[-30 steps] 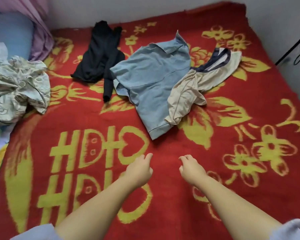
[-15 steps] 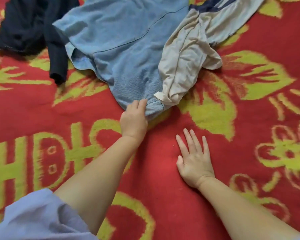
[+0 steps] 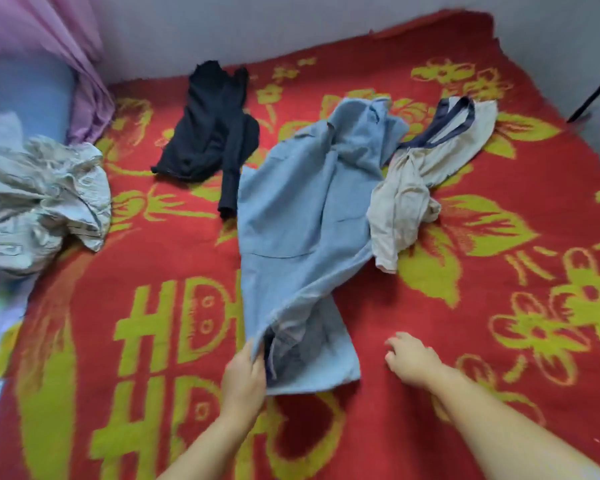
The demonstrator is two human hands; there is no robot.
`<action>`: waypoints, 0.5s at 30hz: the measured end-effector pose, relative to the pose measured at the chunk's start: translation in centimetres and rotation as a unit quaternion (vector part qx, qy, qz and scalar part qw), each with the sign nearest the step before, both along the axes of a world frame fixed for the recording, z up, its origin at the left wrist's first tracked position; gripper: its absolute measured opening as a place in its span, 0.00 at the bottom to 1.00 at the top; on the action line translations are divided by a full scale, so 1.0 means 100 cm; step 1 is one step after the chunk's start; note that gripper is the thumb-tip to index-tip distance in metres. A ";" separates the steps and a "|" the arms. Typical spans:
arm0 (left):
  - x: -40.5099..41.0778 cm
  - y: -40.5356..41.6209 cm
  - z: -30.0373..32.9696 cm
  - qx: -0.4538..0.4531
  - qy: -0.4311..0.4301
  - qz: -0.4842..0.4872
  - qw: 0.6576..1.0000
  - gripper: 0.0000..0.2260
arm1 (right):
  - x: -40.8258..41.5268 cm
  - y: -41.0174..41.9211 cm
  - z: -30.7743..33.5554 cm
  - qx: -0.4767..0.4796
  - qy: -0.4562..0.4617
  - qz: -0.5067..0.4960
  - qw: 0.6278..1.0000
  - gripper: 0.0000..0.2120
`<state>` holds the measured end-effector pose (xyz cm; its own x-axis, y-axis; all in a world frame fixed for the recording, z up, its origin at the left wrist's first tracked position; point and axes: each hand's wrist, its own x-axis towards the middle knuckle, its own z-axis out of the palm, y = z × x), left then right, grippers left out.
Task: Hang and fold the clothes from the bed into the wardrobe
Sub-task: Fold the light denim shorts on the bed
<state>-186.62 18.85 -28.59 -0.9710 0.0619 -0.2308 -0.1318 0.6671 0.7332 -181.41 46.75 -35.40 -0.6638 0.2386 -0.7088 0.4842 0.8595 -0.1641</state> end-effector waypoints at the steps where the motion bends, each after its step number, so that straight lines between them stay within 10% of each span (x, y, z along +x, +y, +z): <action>1: -0.001 -0.013 0.020 0.027 0.016 0.026 0.999 0.11 | 0.006 -0.004 0.016 -0.004 -0.014 0.000 1.000 0.21; 10: -0.073 -0.010 0.339 0.138 0.250 -0.099 0.953 0.17 | -0.033 -0.042 0.246 -0.043 0.191 0.012 0.981 0.28; 15: -0.060 -0.010 0.457 0.288 0.172 -0.145 0.931 0.15 | -0.079 -0.076 0.372 -0.130 0.457 -0.010 0.880 0.43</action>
<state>-192.59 17.87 17.08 -0.9045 0.3500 0.2437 0.3016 0.1209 0.9458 -189.27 39.11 1.78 -0.9825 0.1647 0.0875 0.0613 0.7283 -0.6825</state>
